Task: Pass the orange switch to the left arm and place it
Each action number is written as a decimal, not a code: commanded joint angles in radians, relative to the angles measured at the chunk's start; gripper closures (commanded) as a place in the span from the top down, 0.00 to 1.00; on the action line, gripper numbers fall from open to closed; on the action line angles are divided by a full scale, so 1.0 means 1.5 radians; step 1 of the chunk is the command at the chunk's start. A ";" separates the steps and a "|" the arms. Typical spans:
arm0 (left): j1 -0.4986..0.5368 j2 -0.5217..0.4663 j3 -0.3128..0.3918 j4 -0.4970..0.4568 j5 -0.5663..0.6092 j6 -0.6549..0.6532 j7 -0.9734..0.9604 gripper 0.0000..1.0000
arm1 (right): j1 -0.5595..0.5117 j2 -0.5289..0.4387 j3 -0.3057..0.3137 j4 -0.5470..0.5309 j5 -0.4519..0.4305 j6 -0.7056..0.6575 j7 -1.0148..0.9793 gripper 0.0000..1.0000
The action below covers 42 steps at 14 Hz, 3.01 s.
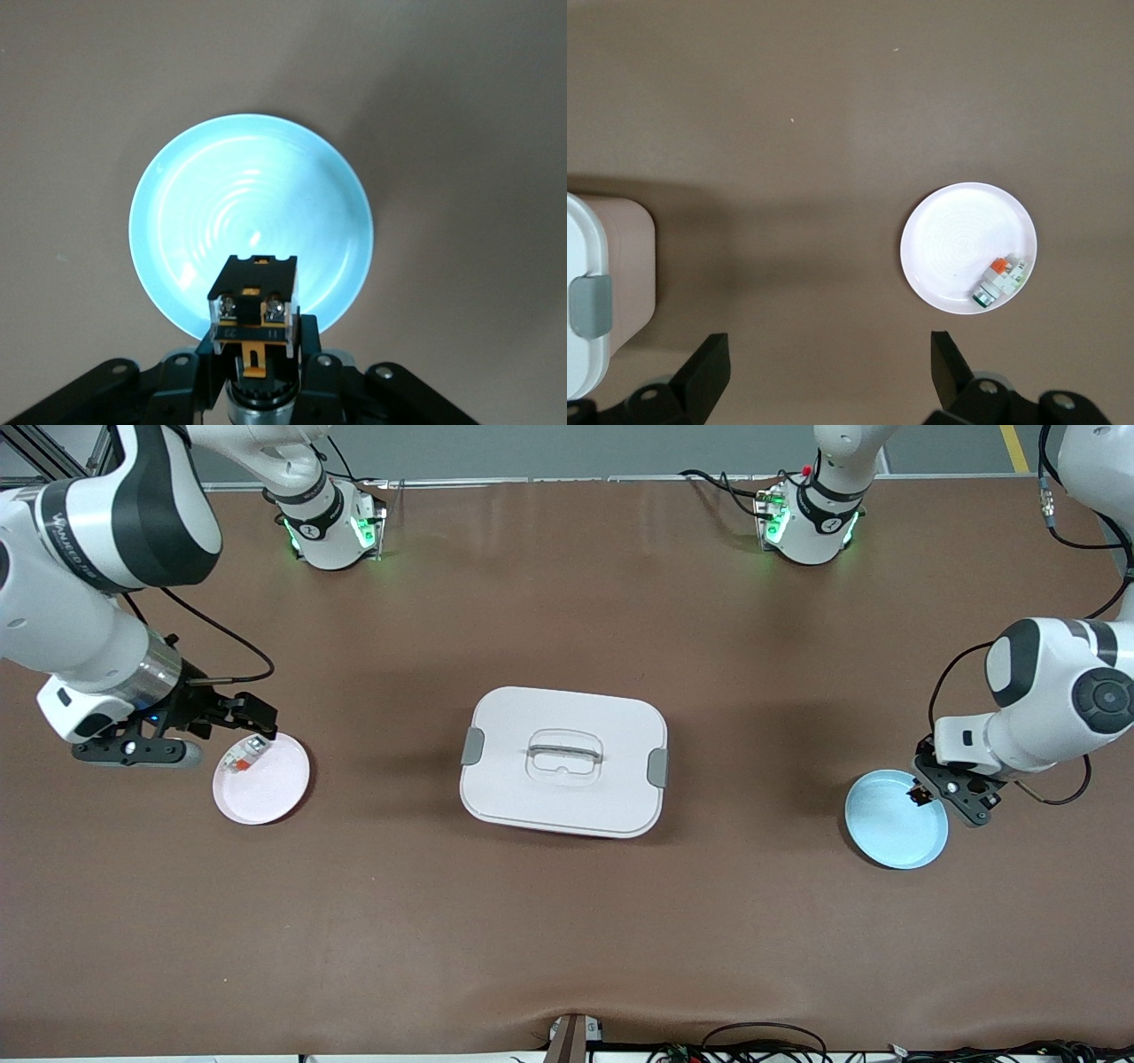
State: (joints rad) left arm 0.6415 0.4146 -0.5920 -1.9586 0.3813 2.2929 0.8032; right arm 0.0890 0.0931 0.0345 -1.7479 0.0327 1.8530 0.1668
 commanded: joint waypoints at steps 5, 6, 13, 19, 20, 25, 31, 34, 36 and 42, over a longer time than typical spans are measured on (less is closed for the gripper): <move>0.010 0.094 -0.003 0.004 0.174 0.106 0.010 0.00 | -0.054 -0.015 0.013 0.019 -0.011 -0.003 -0.014 1.00; 0.010 0.097 -0.003 0.003 0.197 0.106 0.010 0.00 | -0.061 -0.015 0.013 0.024 -0.011 -0.003 -0.014 1.00; 0.021 0.164 -0.002 0.004 0.277 0.155 0.021 0.00 | -0.101 -0.015 0.017 0.069 -0.017 -0.032 -0.015 1.00; 0.026 0.163 -0.002 0.008 0.279 0.155 0.011 1.00 | -0.130 -0.015 0.025 0.075 -0.019 -0.040 -0.043 1.00; 0.028 0.159 -0.004 0.009 0.271 0.155 0.010 1.00 | -0.128 -0.015 0.024 0.076 -0.020 -0.043 -0.043 1.00; 0.025 0.119 -0.022 0.058 0.127 0.100 0.005 1.00 | -0.117 -0.015 0.025 0.103 -0.020 -0.085 -0.037 1.00; 0.026 0.064 -0.064 0.110 0.039 -0.004 -0.190 1.00 | -0.101 -0.015 0.025 0.103 -0.020 -0.086 -0.033 1.00; 0.026 0.039 -0.093 0.149 -0.001 -0.047 -0.325 1.00 | -0.093 -0.014 0.025 0.103 -0.020 -0.086 -0.033 1.00; 0.026 0.038 -0.120 0.204 -0.003 -0.118 -0.409 1.00 | -0.093 -0.015 0.025 0.103 -0.020 -0.088 -0.032 1.00; 0.026 -0.006 -0.180 0.322 -0.003 -0.317 -0.645 1.00 | -0.082 -0.015 0.025 0.113 -0.020 -0.102 -0.026 1.00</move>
State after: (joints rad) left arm 0.6727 0.4286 -0.8412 -1.5114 0.3918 1.8891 -0.1012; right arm -0.0413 0.0811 0.0717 -1.5946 0.0217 1.7139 0.1118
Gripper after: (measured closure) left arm 0.000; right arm 0.000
